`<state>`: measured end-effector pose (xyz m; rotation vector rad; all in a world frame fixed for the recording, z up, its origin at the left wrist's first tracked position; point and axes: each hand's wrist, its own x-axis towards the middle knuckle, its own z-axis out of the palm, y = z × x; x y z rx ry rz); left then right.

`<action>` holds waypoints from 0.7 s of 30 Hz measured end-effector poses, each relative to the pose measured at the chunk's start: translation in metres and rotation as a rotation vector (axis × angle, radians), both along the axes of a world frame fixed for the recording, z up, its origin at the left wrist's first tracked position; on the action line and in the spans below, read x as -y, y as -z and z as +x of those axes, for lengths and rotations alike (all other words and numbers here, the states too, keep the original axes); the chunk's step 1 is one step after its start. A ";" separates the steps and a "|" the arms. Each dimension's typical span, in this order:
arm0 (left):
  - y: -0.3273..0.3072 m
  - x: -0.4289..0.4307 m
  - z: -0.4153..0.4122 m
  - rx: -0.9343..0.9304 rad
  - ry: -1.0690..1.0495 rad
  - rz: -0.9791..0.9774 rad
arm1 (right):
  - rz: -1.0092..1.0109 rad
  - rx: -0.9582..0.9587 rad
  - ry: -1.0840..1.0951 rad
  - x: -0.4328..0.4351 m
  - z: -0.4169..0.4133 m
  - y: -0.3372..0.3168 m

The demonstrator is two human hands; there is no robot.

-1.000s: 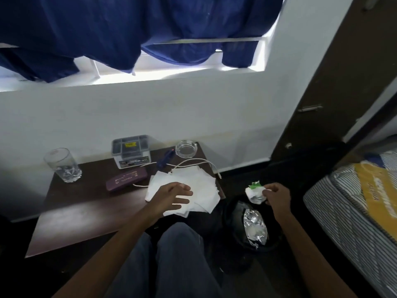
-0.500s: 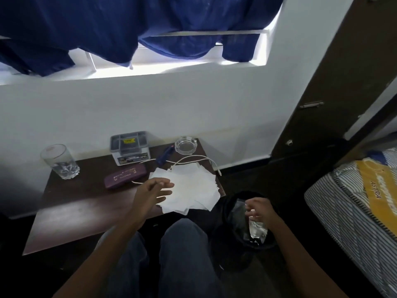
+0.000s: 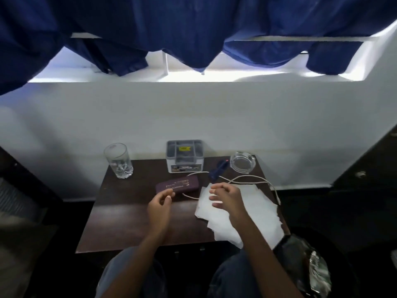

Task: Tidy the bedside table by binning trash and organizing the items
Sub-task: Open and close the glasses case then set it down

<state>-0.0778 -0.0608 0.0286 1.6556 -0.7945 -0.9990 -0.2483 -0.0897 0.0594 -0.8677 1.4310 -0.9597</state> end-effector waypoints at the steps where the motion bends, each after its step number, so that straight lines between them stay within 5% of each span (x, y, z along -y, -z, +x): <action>1: 0.003 0.005 0.005 -0.007 -0.035 0.002 | -0.007 -0.029 0.021 0.006 0.015 0.008; 5: 0.012 0.020 0.015 0.030 -0.072 0.021 | -0.150 -0.449 -0.007 0.021 0.062 0.038; 10: 0.019 0.041 0.025 0.184 -0.091 0.053 | -0.440 -0.973 -0.474 0.051 0.091 0.046; 15: 0.032 0.059 0.033 -0.043 -0.146 0.080 | -0.466 -1.217 -0.736 0.071 0.102 0.066; 21: 0.028 0.059 0.042 -0.225 -0.247 0.064 | -0.665 -1.185 -0.552 0.073 0.103 0.085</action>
